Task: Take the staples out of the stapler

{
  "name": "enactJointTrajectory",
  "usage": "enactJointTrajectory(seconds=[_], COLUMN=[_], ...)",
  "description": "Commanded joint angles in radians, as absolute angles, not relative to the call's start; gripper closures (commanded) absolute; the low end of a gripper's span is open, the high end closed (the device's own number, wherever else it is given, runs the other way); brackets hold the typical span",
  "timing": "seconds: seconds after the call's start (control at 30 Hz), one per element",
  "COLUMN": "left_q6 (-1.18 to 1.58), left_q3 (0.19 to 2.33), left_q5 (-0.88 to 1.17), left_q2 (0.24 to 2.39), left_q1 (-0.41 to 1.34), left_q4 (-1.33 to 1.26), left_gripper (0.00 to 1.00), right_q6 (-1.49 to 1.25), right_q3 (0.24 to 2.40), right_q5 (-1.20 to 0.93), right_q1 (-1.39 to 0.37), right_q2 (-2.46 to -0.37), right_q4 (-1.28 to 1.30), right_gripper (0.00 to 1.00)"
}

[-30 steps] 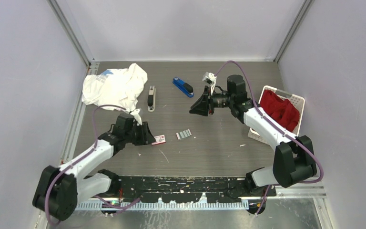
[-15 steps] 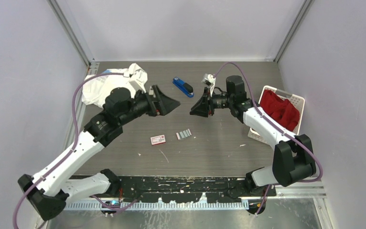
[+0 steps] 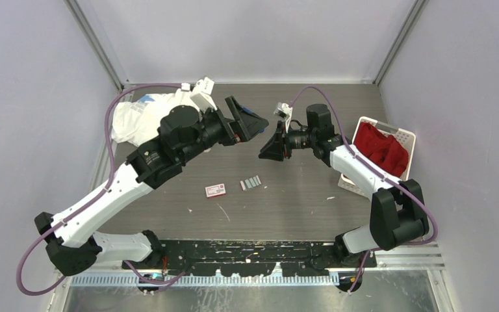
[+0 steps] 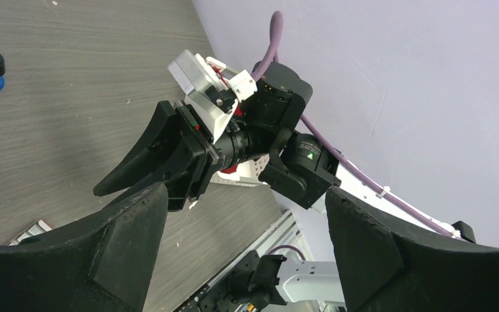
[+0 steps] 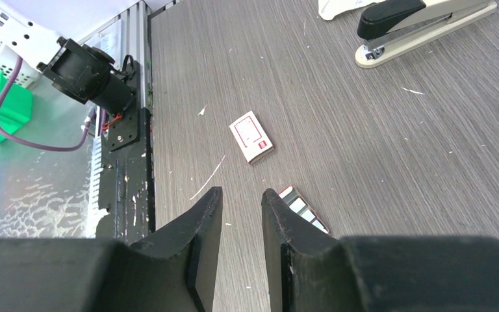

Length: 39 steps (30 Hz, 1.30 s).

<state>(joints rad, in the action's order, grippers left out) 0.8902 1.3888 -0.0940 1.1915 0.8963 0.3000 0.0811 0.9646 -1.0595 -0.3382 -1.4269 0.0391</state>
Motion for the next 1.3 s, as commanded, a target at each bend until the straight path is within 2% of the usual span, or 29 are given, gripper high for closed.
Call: enactJointTrajectory(seconds=[0.0,0.2,0.33,0.53,0.6,0.7,0.83,0.9,0.93,1.03,1.17,1.27], left_q6=[0.890,0.767,0.483,0.384,0.397,0.439,0.541,0.585,0.601,0.640,0.671,0.692], left_q3=[1.447,1.450,1.216,0.880,0.792,0.667,0.500,0.451,0.436,0.418,0.432,0.437], left_q5=[-0.132,-0.166,-0.093,-0.158,-0.127,-0.031,0.062,0.087,0.109,0.173,0.243,0.263], left_q2=[1.187,1.190,1.090,0.923,0.894,0.840,0.747,0.732,0.734,0.776,0.909,1.024], left_q1=[0.926,0.977,0.976,0.933,0.866,0.729,0.566,0.504,0.477,0.392,0.350,0.349], left_q4=[0.279,0.331,0.268,0.280,0.283,0.269,0.190,0.186,0.183,0.170,0.122,0.064], left_gripper=[0.10,0.09,0.11,0.07,0.07,0.07,0.07,0.08,0.09,0.24,0.40,0.42], right_q6=[0.101,0.119,0.178,0.320,0.388,0.545,0.960,1.141,1.194,1.251,1.243,1.216], right_q3=[0.984,0.985,0.994,0.987,0.974,0.951,0.917,0.912,0.914,0.938,0.943,0.947], right_q5=[-1.083,-1.072,-1.046,-1.050,-1.071,-1.113,-1.206,-1.225,-1.228,-1.218,-1.157,-1.087], right_q1=[-0.337,-0.337,-0.337,-0.337,-0.337,-0.337,-0.340,-0.341,-0.343,-0.346,-0.367,-0.397], right_q2=[-1.411,-1.406,-1.393,-1.373,-1.368,-1.370,-1.380,-1.392,-1.399,-1.427,-1.442,-1.458], right_q4=[0.019,0.027,0.064,0.106,0.123,0.164,0.376,0.471,0.507,0.561,0.548,0.525], right_gripper=[0.66,0.66,0.66,0.62,0.57,0.39,0.20,0.14,0.14,0.14,0.14,0.15])
